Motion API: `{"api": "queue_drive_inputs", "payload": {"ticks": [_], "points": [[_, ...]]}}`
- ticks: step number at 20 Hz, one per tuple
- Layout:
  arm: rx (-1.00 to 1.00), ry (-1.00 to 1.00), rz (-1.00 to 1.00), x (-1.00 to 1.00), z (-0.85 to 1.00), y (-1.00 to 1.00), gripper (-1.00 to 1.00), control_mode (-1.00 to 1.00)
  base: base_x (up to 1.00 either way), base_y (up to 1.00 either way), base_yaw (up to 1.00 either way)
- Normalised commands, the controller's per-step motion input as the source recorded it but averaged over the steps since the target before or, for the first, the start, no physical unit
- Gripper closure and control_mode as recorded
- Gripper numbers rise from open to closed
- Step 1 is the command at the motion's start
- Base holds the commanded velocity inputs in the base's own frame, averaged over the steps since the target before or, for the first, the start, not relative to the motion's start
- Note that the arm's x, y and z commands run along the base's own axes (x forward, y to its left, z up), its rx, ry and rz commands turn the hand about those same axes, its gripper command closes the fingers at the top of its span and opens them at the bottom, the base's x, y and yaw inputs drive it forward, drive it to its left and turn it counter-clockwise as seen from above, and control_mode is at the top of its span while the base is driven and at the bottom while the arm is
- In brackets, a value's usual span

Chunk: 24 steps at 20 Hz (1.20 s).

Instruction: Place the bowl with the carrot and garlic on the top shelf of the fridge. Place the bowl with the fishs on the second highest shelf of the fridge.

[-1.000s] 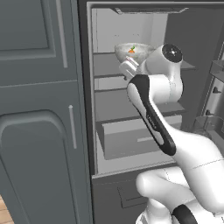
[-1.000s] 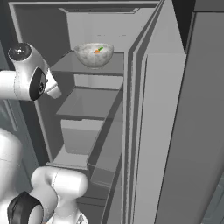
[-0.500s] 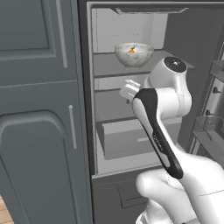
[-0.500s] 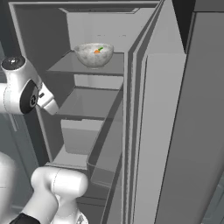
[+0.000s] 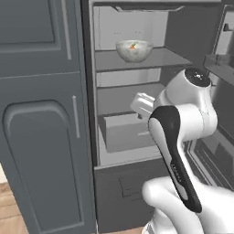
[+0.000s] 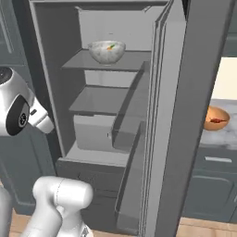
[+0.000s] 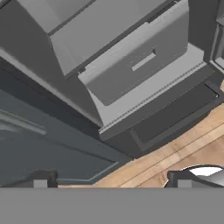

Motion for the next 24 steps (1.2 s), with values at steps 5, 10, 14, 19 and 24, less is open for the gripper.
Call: {"api": "queue_drive_inputs", "payload": {"ticks": [5, 10, 14, 19, 24], "points": [[0.00, 0.00, 0.00, 0.00, 0.00, 0.00, -1.00, 1.00, -1.00, 0.57, 0.06], [0.00, 0.00, 0.00, 0.00, 0.00, 0.00, -1.00, 1.00, -1.00, 0.10, -0.03], [0.00, 0.00, 0.00, 0.00, 0.00, 0.00, -1.00, 1.00, -1.00, -0.05, -0.24], [0.00, 0.00, 0.00, 0.00, 0.00, 0.00, -1.00, 1.00, -1.00, -0.01, -0.41], [0.00, 0.00, 0.00, 0.00, 0.00, 0.00, -1.00, 1.00, -0.79, -0.20, -0.66]]}}
